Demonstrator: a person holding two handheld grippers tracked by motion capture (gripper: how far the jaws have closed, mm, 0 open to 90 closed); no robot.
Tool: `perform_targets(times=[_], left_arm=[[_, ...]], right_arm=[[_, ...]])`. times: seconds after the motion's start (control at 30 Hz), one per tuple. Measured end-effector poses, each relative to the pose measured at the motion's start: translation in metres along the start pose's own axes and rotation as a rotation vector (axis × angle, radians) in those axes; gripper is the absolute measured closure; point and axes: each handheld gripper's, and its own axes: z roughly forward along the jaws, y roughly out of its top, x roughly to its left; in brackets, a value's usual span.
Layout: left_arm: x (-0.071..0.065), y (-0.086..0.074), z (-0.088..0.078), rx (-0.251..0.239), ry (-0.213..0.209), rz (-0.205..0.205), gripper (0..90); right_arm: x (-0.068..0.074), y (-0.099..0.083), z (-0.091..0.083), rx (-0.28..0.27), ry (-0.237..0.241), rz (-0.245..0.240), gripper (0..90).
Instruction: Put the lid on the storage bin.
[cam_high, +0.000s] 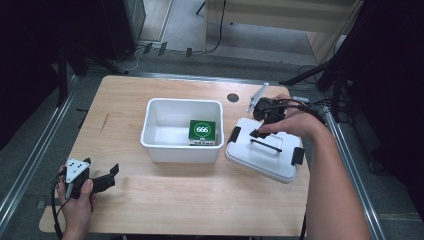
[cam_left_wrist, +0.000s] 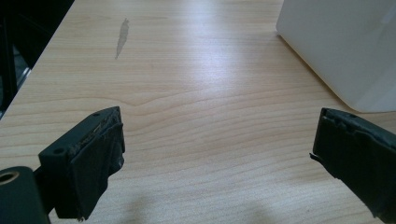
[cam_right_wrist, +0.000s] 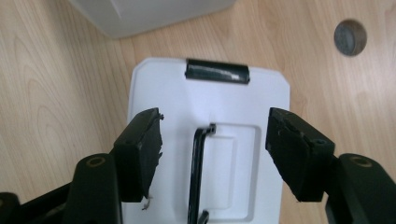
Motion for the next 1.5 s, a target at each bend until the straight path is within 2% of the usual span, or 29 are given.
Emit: perform_targets(times=[0.1, 0.27, 0.37, 0.43, 0.57, 0.63, 0.73, 0.9, 0.97, 1.03, 1.1, 1.3, 1.37, 1.5], left_arm=[[0.0, 0.0, 0.0, 0.002, 0.0, 0.001, 2.8], [0.0, 0.001, 0.001, 0.006, 0.005, 0.004, 2.8], [0.0, 0.0, 0.0, 0.003, 0.005, 0.003, 2.8], [0.0, 0.0, 0.0, 0.002, 0.004, 0.002, 2.8], [0.0, 0.0, 0.0, 0.003, 0.003, 0.002, 2.9], [0.0, 0.0, 0.0, 0.004, 0.003, 0.003, 2.9], [0.0, 0.0, 0.0, 0.006, 0.002, 0.007, 2.9], [0.0, 0.0, 0.0, 0.004, 0.001, 0.005, 2.9], [0.0, 0.0, 0.0, 0.004, 0.001, 0.004, 2.8], [0.0, 0.0, 0.0, 0.004, 0.001, 0.004, 2.8], [0.0, 0.0, 0.0, 0.004, 0.0, 0.007, 2.9], [0.0, 0.0, 0.0, 0.004, 0.0, 0.008, 2.9], [0.0, 0.0, 0.0, 0.004, 0.001, 0.008, 2.8], [-0.001, 0.0, 0.001, 0.006, 0.003, 0.009, 2.9]], right_arm=[[0.0, -0.008, 0.003, 0.006, 0.003, 0.017, 38.9], [0.002, -0.024, 0.014, 0.053, 0.005, 0.039, 42.6], [0.001, -0.034, 0.021, 0.065, 0.007, 0.066, 49.3], [0.001, -0.041, 0.028, 0.09, 0.016, 0.095, 57.2], [0.001, -0.046, 0.035, 0.126, 0.013, 0.093, 60.5], [0.003, -0.05, 0.045, 0.161, 0.009, 0.081, 63.3], [0.005, -0.05, 0.05, 0.173, 0.005, 0.071, 64.8], [0.005, -0.052, 0.059, 0.184, -0.01, 0.059, 74.0], [0.005, -0.052, 0.06, 0.187, -0.014, 0.054, 76.5], [0.005, -0.052, 0.06, 0.181, -0.041, 0.042, 82.7], [0.004, -0.053, 0.058, 0.171, -0.058, 0.038, 84.7], [0.003, -0.054, 0.053, 0.156, -0.056, 0.027, 85.4], [0.001, -0.055, 0.046, 0.134, -0.061, 0.021, 85.4], [0.0, -0.055, 0.038, 0.127, -0.057, 0.016, 85.5]])
